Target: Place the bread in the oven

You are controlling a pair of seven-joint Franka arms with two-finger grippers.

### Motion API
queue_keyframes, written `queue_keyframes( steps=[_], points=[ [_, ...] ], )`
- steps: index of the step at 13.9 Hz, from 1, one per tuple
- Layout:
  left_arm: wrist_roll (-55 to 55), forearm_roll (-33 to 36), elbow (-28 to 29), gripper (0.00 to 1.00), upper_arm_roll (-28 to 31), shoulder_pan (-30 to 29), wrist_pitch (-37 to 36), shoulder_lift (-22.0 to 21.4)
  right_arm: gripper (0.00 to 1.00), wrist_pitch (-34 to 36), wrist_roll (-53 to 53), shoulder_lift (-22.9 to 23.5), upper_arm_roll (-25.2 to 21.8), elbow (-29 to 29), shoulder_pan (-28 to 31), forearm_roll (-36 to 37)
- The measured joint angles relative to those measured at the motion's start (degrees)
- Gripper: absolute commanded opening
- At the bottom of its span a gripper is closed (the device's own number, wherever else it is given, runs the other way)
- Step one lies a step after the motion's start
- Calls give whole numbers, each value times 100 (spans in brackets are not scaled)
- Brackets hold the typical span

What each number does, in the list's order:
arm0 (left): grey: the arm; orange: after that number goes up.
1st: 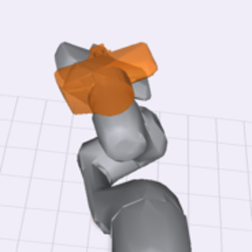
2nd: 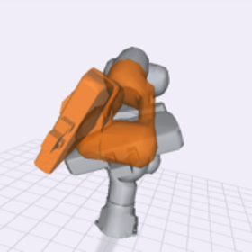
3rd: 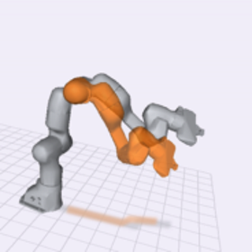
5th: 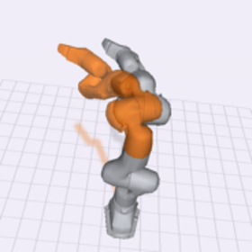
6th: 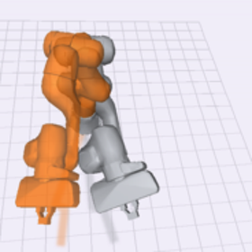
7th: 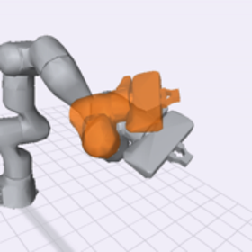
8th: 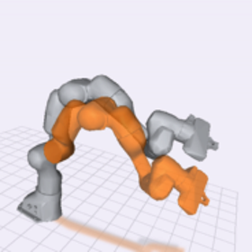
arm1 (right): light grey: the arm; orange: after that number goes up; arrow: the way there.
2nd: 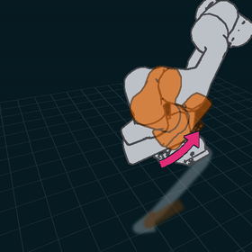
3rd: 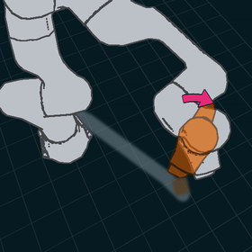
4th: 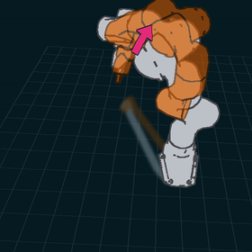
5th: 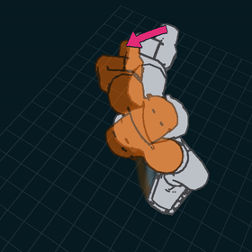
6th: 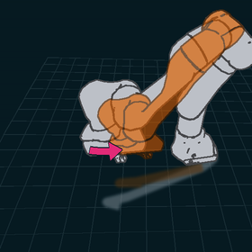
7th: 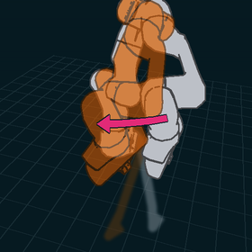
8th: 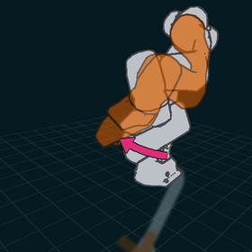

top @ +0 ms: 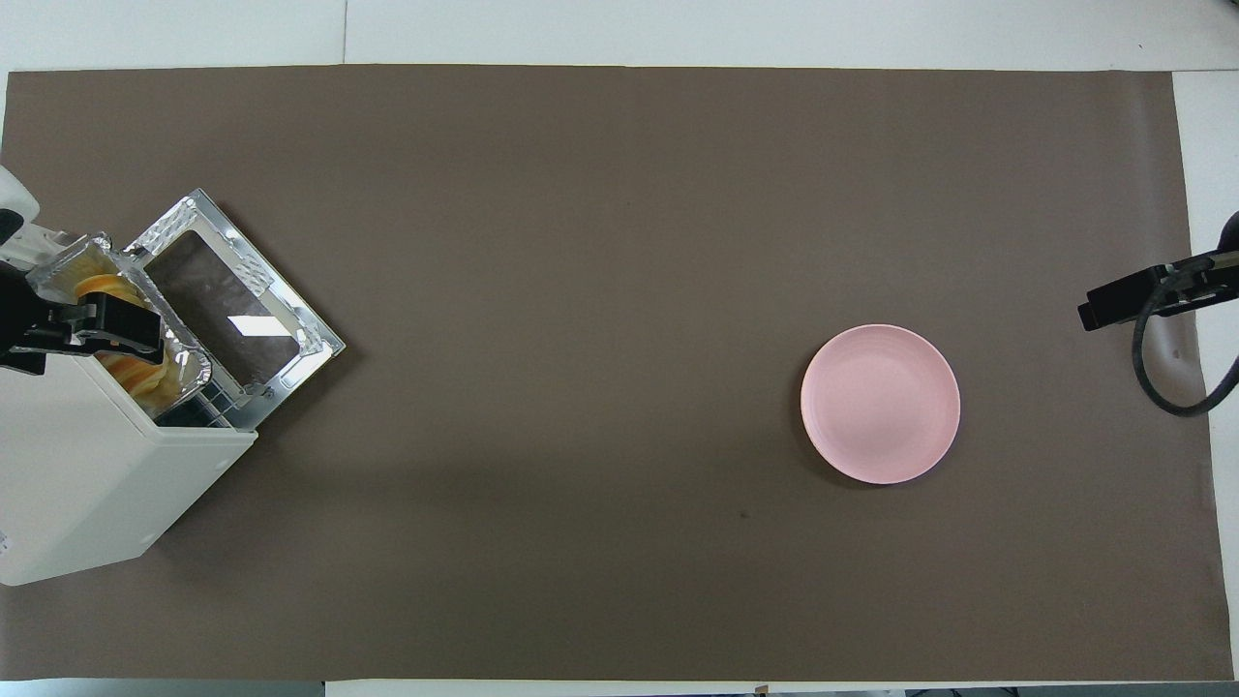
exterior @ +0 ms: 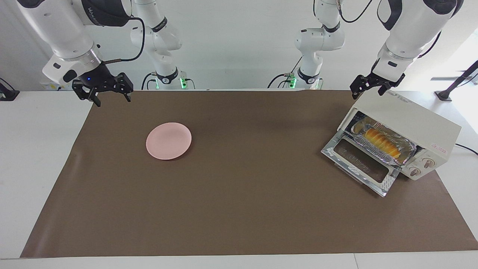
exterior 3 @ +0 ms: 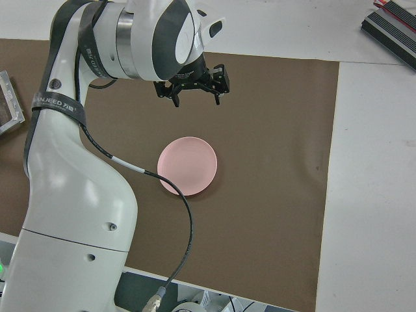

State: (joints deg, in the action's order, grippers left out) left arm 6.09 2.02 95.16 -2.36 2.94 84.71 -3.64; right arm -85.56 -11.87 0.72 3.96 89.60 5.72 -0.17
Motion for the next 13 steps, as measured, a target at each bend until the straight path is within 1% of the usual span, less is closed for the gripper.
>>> queue_keyframes(
  steps=[1, 5, 13],
  points=[
    [-94, -62, 40, 100, -18, -60, 117, 14, 100, 0, 0, 0, 0, 0, 0, 0],
    [-230, -96, -26, 100, -36, -89, 91, 170, 100, 0, 0, 0, 0, 1, 0, 0],
    [-259, -98, -143, 100, -31, -104, 105, 98, 100, 0, 0, -3, 0, 3, 0, 0]
  ],
)
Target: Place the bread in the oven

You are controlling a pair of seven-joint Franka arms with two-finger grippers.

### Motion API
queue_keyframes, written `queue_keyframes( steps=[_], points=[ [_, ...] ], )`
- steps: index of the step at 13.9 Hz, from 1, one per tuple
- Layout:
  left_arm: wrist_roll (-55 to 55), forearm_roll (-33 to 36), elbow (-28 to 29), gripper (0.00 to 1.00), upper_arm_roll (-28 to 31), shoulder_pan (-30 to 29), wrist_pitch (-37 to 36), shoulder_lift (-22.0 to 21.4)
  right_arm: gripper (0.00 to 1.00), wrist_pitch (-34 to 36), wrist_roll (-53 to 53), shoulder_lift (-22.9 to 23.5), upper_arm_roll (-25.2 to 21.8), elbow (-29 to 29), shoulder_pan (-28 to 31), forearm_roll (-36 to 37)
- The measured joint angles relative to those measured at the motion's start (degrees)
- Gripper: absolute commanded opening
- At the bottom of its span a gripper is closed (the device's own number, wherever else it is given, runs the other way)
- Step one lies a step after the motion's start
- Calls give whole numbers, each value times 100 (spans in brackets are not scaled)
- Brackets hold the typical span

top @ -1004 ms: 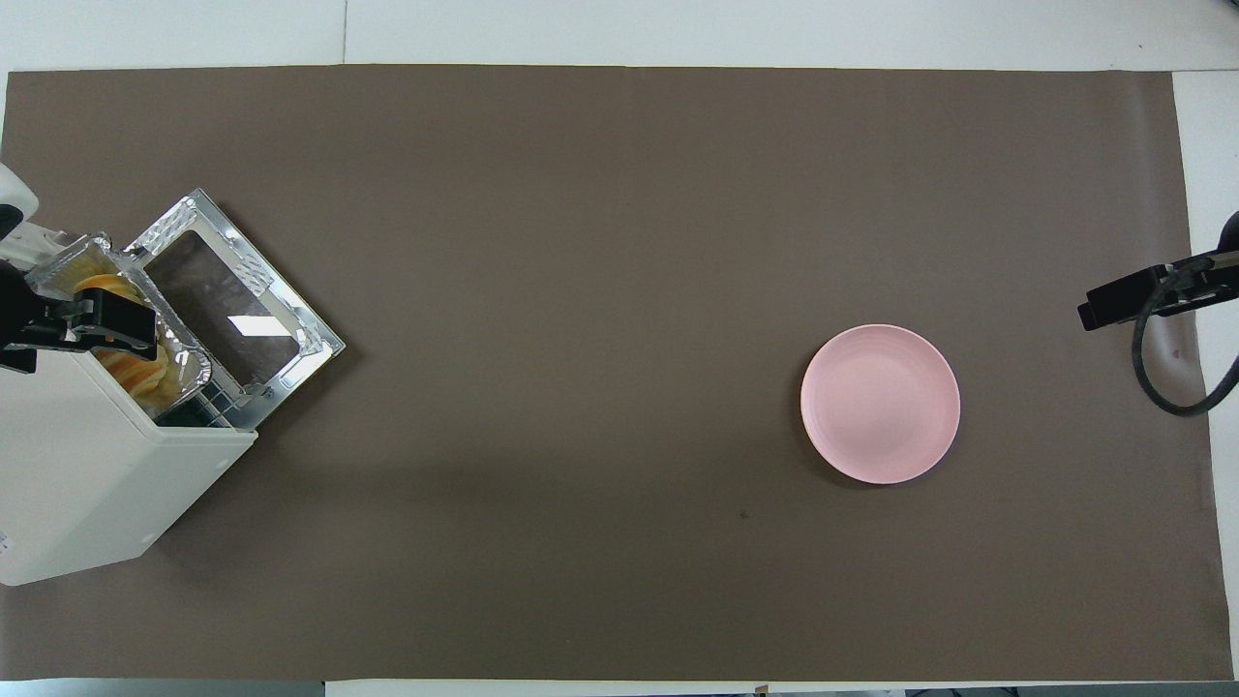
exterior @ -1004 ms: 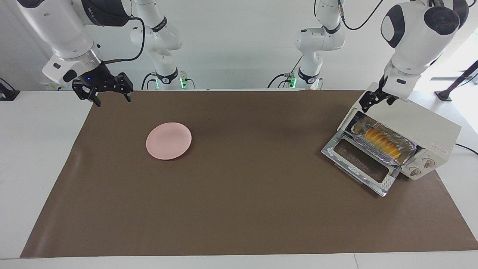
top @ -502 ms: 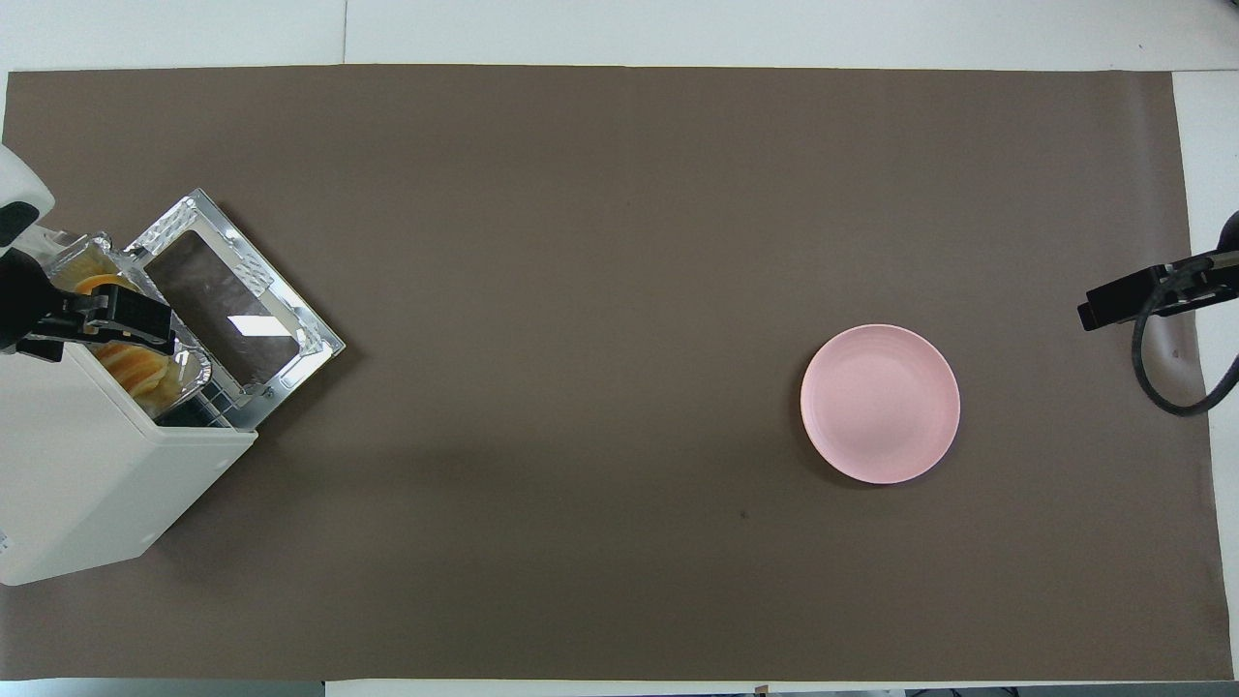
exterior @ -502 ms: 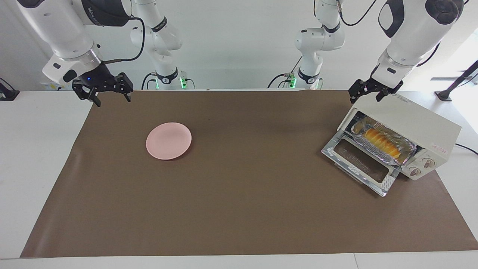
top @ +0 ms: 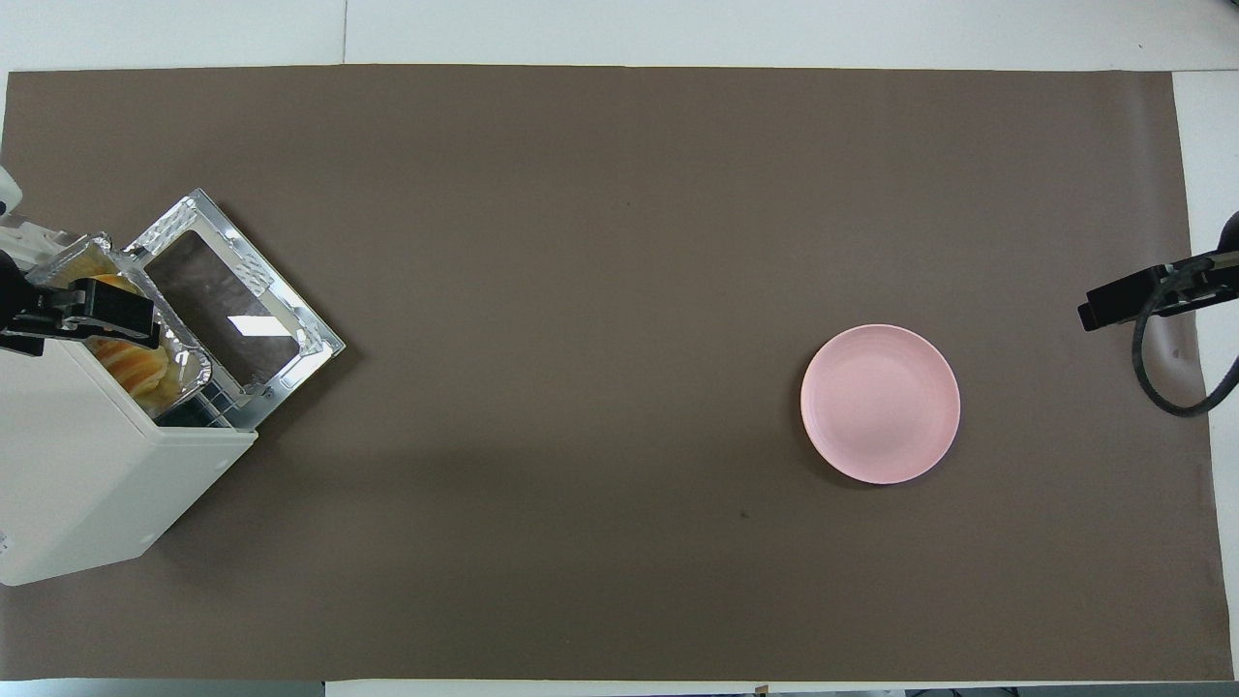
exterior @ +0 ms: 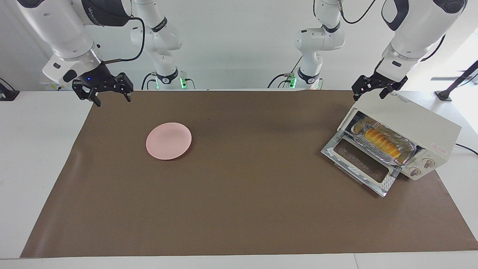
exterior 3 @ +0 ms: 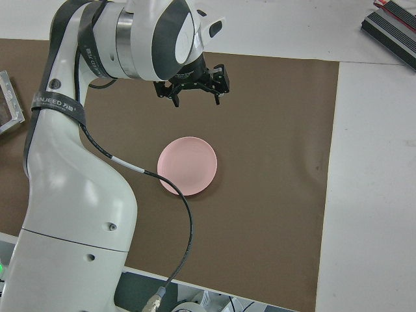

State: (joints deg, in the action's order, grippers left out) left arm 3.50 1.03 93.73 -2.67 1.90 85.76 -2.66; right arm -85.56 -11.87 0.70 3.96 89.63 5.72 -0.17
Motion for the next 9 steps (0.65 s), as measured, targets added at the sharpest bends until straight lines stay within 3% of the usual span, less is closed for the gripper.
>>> queue_keyframes(
  steps=[9],
  points=[
    [-22, 0, 2, 100, -26, 4, 583, 24, 100, 0, 0, -2, 0, 1, 0, 0]
  ],
)
